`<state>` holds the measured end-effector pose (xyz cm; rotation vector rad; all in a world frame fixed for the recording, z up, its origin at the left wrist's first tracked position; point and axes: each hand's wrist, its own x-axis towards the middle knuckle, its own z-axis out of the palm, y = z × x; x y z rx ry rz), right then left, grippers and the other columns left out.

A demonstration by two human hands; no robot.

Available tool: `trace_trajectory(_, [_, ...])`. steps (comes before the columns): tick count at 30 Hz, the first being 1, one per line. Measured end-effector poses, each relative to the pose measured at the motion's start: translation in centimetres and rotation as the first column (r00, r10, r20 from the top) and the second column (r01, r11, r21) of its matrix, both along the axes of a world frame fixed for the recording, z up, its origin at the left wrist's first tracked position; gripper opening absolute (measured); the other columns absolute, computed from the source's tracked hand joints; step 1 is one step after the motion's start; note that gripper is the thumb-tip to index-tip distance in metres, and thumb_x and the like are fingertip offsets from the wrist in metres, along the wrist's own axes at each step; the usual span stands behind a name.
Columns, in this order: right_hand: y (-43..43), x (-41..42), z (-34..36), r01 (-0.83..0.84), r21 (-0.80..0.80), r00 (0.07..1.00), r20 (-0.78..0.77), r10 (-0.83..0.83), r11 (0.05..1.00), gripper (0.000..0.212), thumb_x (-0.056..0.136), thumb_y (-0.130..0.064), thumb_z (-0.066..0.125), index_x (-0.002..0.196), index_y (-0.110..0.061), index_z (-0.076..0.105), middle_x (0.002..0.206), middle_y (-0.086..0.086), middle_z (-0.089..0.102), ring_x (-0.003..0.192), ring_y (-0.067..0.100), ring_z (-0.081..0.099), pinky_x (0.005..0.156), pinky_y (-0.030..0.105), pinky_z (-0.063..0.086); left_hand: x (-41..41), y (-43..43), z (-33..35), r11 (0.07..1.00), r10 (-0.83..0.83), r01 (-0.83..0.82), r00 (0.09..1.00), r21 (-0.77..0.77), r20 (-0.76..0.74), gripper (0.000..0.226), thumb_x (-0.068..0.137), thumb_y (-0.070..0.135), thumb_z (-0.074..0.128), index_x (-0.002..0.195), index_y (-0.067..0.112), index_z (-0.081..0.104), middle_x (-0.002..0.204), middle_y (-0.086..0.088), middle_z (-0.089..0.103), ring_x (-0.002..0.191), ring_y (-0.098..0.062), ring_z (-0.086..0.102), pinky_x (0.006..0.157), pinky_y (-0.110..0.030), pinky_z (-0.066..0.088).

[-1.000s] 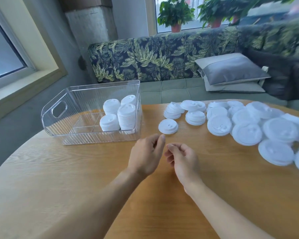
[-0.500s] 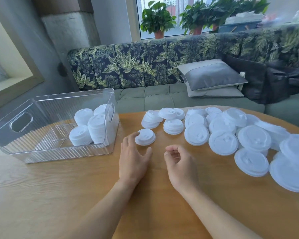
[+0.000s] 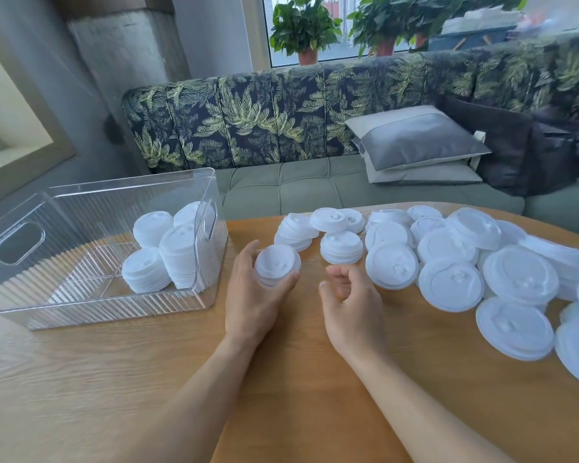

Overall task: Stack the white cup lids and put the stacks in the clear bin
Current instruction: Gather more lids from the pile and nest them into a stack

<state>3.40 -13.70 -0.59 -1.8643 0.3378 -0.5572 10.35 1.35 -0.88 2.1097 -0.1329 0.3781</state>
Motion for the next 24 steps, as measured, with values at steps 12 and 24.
trace_trajectory(12, [0.5, 0.3, 0.6, 0.017, -0.26, 0.999, 0.031, -0.009, 0.965, 0.036, 0.099, -0.019, 0.061, 0.135, -0.014, 0.059, 0.131, -0.008, 0.058, 0.134, 0.014, 0.044, 0.111, 0.021, 0.031, -5.0, 0.5, 0.6, 0.994, -0.001, 0.002, 1.0, -0.108, 0.015, 0.081, 0.073, 0.05, 0.091, 0.141, 0.023, 0.054, 0.133, 0.01, 0.057, 0.125, -0.004, 0.054, 0.11, -0.031, 0.045])
trace_trajectory(24, [0.3, 7.0, 3.0, 0.082, -0.473, 0.974, -0.147, -0.17, 0.877, 0.047, 0.102, -0.015, 0.048, 0.149, -0.007, 0.042, 0.16, 0.009, 0.04, 0.149, 0.028, 0.029, 0.123, 0.039, 0.022, -4.7, 0.4, 1.2, 0.979, -0.039, 0.032, 0.999, -0.202, -0.033, 0.082, 0.075, 0.046, 0.091, 0.144, 0.026, 0.054, 0.135, 0.018, 0.062, 0.123, 0.007, 0.056, 0.106, -0.032, 0.051])
